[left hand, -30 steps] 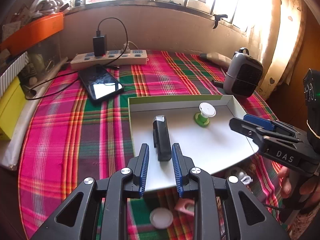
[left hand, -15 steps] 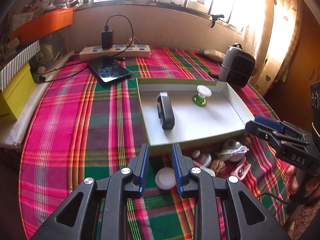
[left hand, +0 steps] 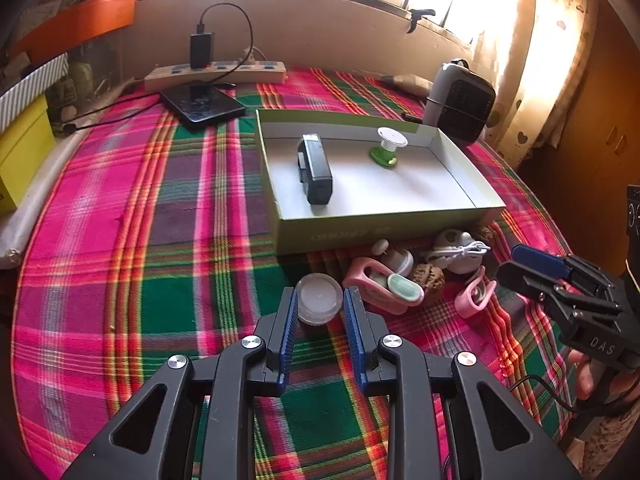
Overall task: Organize objects
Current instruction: 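Grasp the clear round jar with left tool while right tool returns toward the pink clip, then grasp the pink hook-shaped clip with right tool while left tool lifts the jar, then carry the jar with left tool while right tool carries the pink clip into the box, then open right tool to drop the pink clip while left tool releases the jar in the box, then withdraw both tools from the box toward the remaining items in front of it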
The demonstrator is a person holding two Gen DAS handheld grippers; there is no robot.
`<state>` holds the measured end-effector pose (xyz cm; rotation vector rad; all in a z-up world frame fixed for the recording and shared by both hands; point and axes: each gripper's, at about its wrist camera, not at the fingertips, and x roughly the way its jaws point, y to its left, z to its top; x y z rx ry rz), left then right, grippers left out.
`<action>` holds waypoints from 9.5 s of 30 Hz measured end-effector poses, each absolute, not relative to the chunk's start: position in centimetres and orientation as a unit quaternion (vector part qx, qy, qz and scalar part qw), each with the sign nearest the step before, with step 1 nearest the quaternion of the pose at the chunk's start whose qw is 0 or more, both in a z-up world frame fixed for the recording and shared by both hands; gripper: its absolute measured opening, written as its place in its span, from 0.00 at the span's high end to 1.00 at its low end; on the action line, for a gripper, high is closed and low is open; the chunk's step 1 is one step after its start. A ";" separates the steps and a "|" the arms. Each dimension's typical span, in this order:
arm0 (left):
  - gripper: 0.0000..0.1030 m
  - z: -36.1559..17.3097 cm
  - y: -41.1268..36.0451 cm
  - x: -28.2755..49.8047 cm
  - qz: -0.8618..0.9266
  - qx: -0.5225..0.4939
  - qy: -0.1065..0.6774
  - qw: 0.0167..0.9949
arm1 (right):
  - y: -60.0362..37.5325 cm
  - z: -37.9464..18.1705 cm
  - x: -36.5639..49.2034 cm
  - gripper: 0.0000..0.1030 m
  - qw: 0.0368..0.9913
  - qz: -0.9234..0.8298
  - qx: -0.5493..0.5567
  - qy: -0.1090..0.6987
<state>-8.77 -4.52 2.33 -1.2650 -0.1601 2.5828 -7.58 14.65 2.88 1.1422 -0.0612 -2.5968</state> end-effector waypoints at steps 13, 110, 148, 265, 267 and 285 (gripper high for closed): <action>0.76 1.1 -4.4 -9.3 0.882 -0.449 -0.058 0.127 | 11.7 1.0 -7.1 0.50 0.141 -0.898 0.416 0.011; 0.75 4.9 -2.5 -10.9 0.901 -0.414 -0.031 0.125 | 15.4 3.5 -7.7 0.77 0.084 -0.913 0.400 0.001; 0.75 4.0 1.1 -20.8 0.887 -0.438 -0.040 0.140 | 15.3 3.8 -18.3 0.76 0.105 -0.901 0.422 0.013; 0.67 2.3 -0.3 -9.6 0.889 -0.439 -0.067 0.113 | 17.4 2.2 -9.4 0.53 0.093 -0.915 0.391 -0.019; 0.67 2.3 -0.3 -9.6 0.888 -0.440 -0.067 0.113 | 17.3 2.0 -9.4 0.53 0.095 -0.914 0.393 -0.019; 0.63 2.9 -1.4 -9.1 0.886 -0.447 -0.028 0.115 | 16.6 1.3 -9.1 0.53 0.121 -0.905 0.407 -0.021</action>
